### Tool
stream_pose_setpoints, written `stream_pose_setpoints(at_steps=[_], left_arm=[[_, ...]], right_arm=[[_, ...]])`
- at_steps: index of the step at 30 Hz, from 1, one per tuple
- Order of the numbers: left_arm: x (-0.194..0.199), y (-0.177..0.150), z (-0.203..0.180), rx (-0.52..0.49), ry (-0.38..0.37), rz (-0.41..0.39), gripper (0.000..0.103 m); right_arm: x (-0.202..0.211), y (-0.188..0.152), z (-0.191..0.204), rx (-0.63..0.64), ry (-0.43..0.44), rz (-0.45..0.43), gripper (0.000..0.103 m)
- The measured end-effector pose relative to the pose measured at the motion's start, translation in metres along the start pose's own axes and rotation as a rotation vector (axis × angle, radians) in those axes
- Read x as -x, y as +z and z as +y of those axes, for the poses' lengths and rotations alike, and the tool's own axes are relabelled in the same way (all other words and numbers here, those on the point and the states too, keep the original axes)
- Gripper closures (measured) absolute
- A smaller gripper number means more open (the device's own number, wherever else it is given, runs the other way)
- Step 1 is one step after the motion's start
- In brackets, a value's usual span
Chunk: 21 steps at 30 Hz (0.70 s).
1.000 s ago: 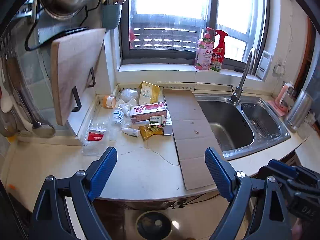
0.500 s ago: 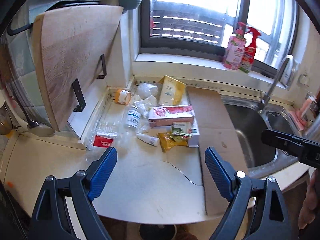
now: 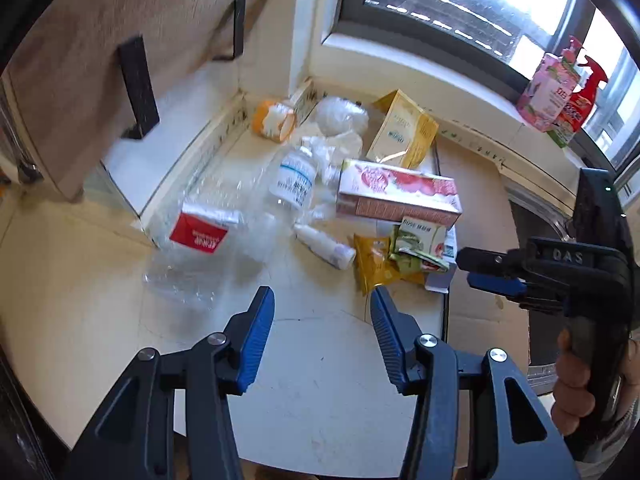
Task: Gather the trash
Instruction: 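Grasp the white dropper bottle with the left tool while the right tool grasps the snack wrapper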
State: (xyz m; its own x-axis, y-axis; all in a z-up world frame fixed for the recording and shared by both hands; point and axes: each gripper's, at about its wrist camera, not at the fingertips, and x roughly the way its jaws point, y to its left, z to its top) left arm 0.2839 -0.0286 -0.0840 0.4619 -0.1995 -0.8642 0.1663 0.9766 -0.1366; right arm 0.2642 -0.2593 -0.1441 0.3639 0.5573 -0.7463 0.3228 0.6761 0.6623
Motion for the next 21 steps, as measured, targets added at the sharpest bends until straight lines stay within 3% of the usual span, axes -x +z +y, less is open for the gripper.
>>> stream_pose_setpoints(at_steps=[13, 16, 21], left_arm=[[-0.021, -0.008, 0.003, 0.028, 0.001, 0.045, 0.054], [-0.022, -0.007, 0.0, 0.024, -0.008, 0.049, 0.054], [-0.026, -0.002, -0.003, 0.024, -0.033, 0.059, 0.054]], right_arm=[[-0.045, 0.023, -0.017, -0.166, 0.098, 0.061, 0.062], [-0.049, 0.026, -0.017, -0.157, 0.1, 0.071, 0.088], [-0.04, 0.023, -0.013, -0.121, 0.098, 0.047, 0.093]])
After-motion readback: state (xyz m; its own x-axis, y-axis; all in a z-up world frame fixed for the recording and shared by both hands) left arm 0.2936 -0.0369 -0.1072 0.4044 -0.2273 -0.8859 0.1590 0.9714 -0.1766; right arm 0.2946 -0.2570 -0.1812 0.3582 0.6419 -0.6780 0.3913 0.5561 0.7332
